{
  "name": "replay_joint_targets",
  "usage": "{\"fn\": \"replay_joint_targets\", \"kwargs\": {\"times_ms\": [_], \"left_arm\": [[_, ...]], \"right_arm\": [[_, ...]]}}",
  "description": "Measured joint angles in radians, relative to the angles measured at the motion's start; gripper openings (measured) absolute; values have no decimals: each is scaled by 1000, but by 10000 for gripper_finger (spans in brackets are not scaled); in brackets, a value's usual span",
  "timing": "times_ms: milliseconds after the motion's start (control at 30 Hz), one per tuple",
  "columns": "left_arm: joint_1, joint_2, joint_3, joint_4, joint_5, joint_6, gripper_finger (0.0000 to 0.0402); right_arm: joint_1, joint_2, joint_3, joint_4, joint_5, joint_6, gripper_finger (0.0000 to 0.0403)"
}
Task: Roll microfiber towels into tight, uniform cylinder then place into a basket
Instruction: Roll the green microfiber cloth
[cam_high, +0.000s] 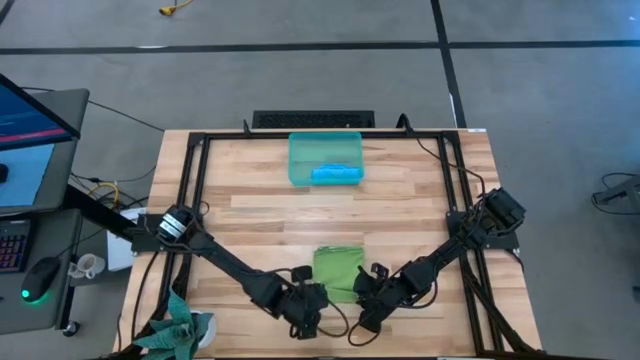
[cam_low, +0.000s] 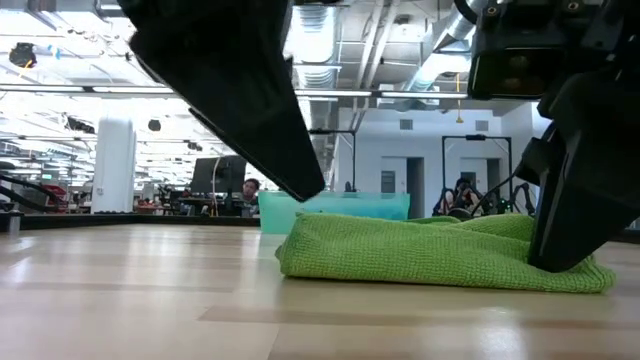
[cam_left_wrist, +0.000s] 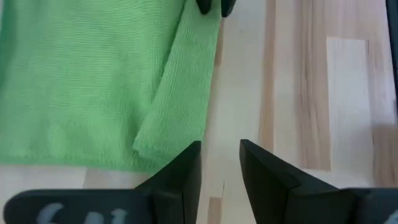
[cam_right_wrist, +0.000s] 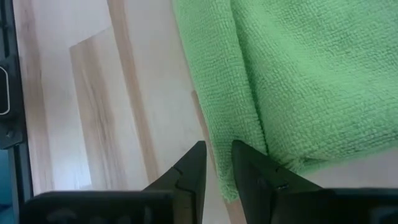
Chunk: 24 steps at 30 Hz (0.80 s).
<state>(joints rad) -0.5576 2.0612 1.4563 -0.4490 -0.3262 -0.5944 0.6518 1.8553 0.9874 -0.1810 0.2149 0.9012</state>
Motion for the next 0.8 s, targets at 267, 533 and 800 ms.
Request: {"fn": "replay_joint_targets", "kwargs": {"times_ms": [267,533,800], "left_arm": [[-46,22,2,142,-157,111,102],[-20,103,2,195,-177,185,102],[-4,103,3,171,-230,138,102]], "right_arm": [[-13,0,0,6,0,-1,102],[-27,0,0,3,0,-2,102],[-26,0,0,3,-2,-9,102]]}}
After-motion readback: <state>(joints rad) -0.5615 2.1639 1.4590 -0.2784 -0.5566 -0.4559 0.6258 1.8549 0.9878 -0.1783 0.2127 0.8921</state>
